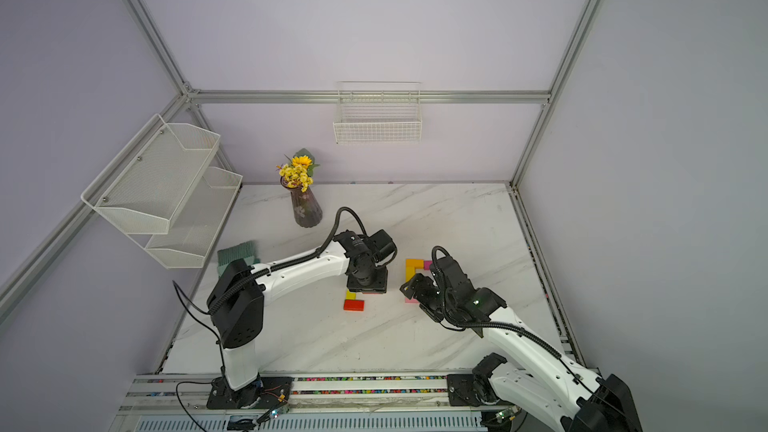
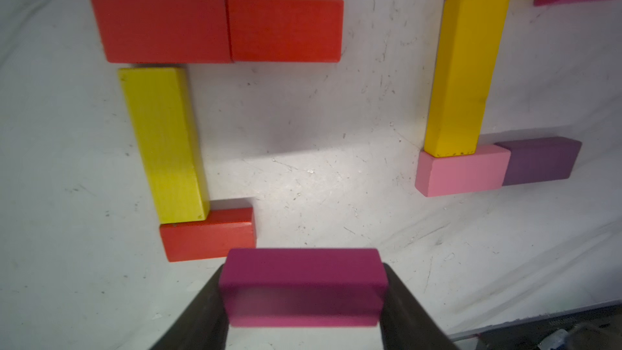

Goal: Assemble the letter c with building blocks
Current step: Place the building block at the center of the board.

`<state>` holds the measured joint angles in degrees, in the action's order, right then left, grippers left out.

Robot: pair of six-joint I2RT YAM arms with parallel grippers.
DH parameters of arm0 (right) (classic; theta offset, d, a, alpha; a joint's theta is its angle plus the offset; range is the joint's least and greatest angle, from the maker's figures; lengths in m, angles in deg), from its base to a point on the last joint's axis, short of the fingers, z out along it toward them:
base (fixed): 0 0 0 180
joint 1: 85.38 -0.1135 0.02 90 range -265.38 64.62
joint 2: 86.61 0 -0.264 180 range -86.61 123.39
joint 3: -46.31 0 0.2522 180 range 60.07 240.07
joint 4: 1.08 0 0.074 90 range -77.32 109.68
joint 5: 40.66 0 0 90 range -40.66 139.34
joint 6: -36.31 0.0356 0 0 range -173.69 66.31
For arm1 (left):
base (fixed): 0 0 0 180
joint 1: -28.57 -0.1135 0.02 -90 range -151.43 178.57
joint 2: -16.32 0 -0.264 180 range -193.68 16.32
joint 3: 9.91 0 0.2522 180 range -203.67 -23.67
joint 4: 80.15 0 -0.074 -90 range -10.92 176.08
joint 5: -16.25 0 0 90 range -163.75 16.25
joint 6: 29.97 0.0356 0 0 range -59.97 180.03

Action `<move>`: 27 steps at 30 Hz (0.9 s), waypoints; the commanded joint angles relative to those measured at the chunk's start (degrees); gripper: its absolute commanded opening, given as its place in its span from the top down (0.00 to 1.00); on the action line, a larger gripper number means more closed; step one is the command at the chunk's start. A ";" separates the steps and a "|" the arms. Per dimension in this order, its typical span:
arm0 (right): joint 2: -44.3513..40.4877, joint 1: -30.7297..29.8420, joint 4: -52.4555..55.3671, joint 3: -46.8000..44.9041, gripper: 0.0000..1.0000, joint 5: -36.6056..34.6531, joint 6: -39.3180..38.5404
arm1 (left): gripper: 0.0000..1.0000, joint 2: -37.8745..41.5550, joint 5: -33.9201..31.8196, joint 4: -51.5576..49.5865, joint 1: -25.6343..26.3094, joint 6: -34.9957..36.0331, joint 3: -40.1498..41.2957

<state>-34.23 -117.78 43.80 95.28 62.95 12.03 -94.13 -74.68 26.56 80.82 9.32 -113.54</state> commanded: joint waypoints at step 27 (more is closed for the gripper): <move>-2.31 0.41 2.62 -2.02 0.18 -1.39 2.42 | 0.63 -9.24 -0.49 1.47 3.98 -6.84 -1.68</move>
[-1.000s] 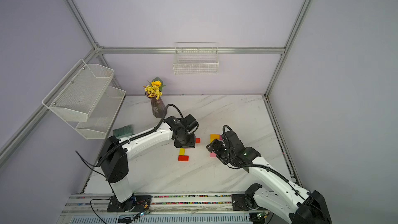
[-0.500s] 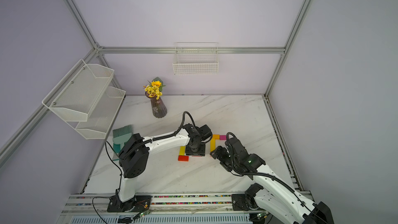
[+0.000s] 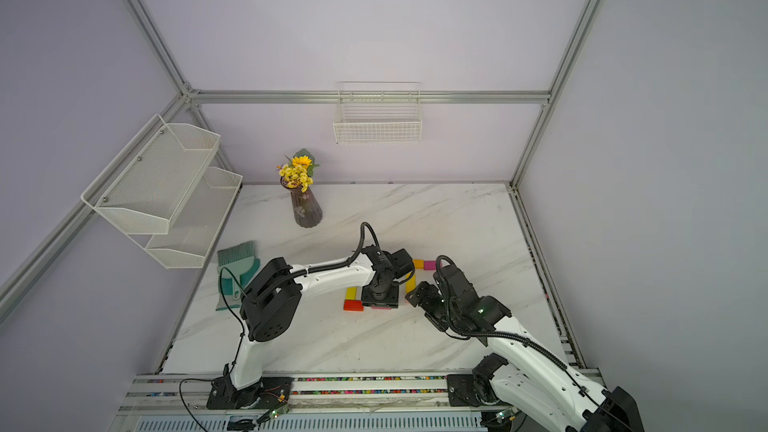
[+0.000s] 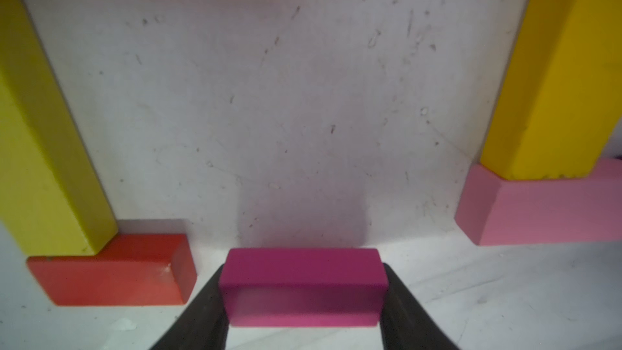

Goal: Assemble the letter c with building blocks
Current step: Place the building block at the center of the board.

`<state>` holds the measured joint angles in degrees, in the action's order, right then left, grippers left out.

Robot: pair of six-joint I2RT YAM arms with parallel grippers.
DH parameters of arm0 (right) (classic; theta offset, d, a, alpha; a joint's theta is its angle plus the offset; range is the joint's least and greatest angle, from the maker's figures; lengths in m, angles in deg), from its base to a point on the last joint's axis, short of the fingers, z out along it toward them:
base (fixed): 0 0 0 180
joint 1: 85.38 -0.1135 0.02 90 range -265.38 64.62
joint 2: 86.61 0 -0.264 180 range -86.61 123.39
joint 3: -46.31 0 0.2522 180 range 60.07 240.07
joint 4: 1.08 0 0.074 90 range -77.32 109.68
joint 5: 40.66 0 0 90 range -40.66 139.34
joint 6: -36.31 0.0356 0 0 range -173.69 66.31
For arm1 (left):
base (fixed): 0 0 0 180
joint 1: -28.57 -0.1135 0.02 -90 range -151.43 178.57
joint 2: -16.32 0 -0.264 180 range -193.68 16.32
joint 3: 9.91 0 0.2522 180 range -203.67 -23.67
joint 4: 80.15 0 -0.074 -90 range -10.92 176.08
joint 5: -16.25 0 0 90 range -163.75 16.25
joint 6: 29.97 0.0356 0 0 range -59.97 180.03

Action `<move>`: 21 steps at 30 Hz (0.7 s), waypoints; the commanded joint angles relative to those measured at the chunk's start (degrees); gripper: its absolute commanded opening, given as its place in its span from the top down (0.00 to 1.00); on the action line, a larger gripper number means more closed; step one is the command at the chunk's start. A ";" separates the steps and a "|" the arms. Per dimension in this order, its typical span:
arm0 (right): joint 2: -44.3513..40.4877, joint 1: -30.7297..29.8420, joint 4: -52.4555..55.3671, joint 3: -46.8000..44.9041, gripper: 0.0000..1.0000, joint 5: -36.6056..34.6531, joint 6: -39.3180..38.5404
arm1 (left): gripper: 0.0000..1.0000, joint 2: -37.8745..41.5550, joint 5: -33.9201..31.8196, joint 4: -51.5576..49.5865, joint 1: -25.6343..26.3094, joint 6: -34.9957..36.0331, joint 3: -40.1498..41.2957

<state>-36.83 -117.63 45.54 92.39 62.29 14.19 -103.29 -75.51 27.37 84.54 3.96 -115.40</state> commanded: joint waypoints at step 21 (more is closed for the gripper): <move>-1.26 0.26 1.42 1.70 0.17 0.67 -0.33 | 0.16 5.97 2.73 1.77 -1.17 -6.30 1.49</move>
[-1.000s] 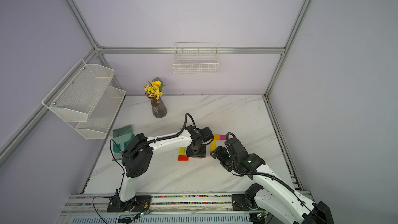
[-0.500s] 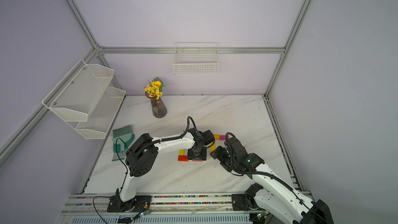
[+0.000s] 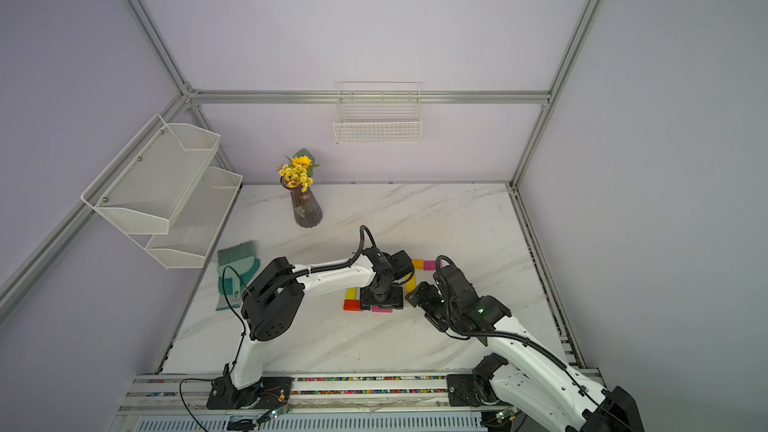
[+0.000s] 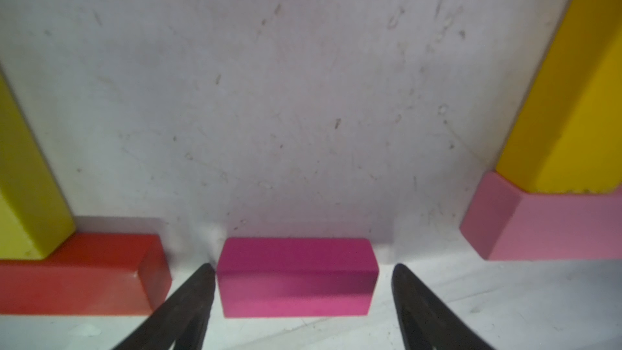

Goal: Assemble the letter c with building blocks
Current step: Place the building block at the center of the board.

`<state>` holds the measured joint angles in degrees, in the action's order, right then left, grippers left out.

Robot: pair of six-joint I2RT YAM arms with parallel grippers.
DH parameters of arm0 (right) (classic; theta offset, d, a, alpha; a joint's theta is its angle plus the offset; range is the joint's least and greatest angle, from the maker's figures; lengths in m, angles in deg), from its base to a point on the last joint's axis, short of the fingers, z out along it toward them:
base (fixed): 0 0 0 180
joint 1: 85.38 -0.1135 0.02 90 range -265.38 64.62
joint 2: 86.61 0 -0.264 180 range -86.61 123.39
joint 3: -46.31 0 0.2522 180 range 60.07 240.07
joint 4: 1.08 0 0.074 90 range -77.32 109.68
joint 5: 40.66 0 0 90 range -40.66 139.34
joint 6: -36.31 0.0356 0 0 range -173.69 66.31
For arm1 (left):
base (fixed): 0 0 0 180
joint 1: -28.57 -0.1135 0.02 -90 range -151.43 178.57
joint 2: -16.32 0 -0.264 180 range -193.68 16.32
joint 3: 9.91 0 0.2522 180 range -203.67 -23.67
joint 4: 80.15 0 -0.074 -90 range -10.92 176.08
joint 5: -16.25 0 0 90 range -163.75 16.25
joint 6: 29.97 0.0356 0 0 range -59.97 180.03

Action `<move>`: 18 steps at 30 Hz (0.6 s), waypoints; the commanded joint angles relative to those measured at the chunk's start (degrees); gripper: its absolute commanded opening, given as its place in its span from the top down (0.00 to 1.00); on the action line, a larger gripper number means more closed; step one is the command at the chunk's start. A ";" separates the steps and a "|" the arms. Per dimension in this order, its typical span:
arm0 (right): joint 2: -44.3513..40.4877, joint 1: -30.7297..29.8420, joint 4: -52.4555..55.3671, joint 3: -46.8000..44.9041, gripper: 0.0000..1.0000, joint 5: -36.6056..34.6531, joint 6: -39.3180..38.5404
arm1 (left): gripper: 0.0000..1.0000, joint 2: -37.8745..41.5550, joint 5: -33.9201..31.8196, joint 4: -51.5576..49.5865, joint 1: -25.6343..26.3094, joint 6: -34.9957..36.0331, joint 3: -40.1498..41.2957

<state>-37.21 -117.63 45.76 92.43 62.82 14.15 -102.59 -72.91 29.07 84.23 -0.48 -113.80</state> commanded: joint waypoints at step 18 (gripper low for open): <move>19.22 -1.40 -9.48 8.31 0.17 4.79 -7.26 | 0.00 33.87 1.76 1.69 -23.60 3.83 18.99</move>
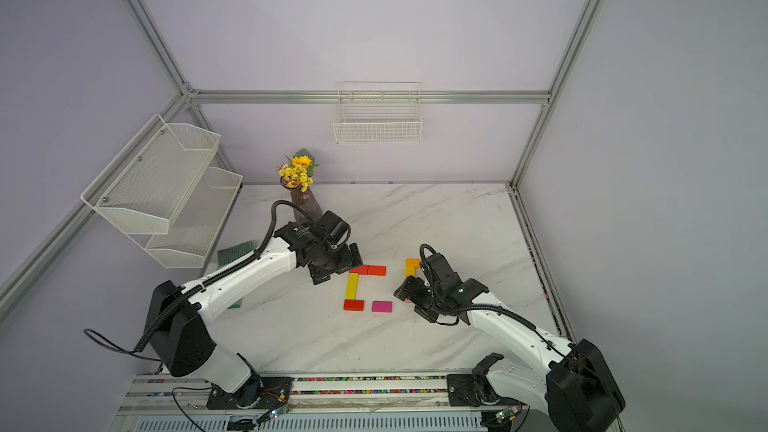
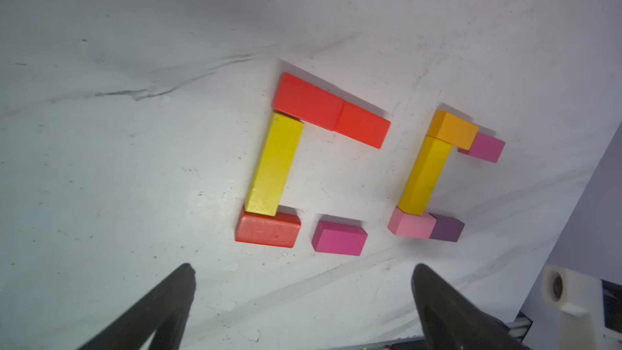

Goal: Assemble the letter c with building blocks
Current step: Place the building block at the center of the board, then assemble the building block at the center of the board.

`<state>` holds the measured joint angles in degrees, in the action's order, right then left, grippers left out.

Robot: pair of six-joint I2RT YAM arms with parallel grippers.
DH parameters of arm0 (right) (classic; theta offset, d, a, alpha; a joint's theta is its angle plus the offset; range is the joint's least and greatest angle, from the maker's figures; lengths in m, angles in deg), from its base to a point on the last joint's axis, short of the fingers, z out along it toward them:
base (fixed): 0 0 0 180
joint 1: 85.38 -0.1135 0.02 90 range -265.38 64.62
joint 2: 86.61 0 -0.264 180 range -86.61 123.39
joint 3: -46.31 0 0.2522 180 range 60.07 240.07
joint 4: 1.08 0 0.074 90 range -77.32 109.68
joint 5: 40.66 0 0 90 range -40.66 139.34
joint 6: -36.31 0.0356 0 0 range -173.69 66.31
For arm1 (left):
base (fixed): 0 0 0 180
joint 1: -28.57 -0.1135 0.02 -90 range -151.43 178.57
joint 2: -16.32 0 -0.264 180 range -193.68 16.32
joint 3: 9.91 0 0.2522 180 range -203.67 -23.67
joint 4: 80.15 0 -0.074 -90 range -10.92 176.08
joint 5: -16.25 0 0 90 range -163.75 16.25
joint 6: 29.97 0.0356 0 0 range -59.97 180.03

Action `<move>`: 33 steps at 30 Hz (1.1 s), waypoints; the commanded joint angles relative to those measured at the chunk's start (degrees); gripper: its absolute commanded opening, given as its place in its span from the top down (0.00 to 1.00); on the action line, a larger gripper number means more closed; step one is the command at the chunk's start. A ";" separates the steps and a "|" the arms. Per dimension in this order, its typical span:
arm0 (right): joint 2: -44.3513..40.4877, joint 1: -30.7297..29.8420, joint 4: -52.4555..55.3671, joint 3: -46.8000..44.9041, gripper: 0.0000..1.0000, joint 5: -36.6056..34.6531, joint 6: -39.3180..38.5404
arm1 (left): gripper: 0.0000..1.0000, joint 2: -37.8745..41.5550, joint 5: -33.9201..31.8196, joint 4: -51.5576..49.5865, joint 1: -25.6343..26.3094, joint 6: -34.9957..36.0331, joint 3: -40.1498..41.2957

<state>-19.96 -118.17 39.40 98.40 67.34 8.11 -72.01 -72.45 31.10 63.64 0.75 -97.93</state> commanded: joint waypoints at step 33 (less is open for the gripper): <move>23.32 -11.82 -10.53 10.04 0.18 -10.72 4.64 | 0.00 11.97 14.96 10.91 -15.75 5.33 24.73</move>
<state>2.31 -129.34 30.48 106.90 57.73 11.79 -59.86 -59.49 39.21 48.45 6.58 -73.39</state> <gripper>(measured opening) 0.820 0.998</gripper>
